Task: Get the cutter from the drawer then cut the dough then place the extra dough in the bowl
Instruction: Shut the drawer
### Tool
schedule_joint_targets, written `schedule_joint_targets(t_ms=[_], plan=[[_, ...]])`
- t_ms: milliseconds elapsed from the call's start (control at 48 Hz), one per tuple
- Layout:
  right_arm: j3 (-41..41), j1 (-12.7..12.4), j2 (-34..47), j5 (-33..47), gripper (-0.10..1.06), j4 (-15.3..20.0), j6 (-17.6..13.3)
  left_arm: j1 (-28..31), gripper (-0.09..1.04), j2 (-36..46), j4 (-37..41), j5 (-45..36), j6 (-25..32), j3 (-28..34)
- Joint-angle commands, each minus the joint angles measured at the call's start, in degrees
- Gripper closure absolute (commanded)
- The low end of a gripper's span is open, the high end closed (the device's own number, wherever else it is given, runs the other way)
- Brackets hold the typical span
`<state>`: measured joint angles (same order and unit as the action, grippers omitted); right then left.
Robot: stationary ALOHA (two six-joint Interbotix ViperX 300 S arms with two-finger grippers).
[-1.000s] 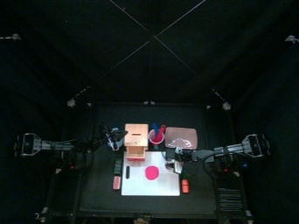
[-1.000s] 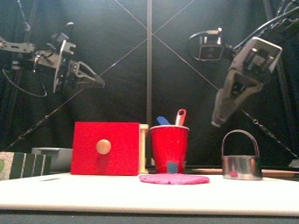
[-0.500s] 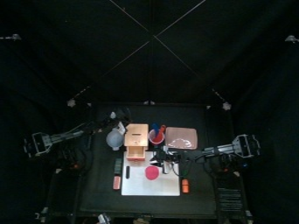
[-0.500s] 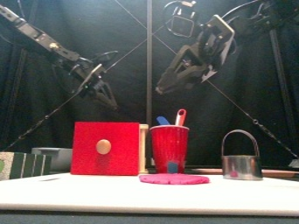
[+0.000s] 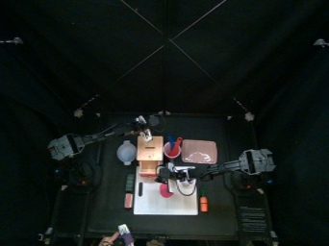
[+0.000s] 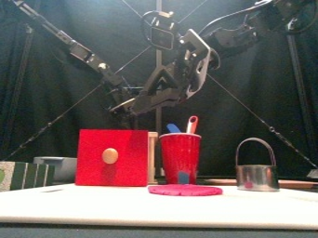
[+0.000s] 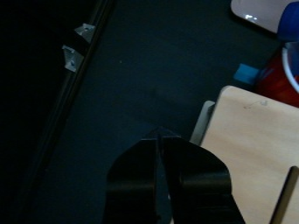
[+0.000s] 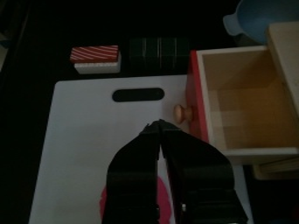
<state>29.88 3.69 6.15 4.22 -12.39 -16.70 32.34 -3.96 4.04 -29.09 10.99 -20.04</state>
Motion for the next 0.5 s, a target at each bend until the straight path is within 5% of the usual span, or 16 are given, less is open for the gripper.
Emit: schedule_joint_targets(t_ms=[21,500], plan=[[-2.2,0.09,0.44,0.44,0.86,0.0,-0.09,1.23,0.53,-0.35,0.18,-2.72,2.55,3.34],[-7.65,-0.18,7.65,-0.26,0.86,-0.7,0.26,1.23,0.54,-3.6,-0.97,-2.29,8.88,2.2]])
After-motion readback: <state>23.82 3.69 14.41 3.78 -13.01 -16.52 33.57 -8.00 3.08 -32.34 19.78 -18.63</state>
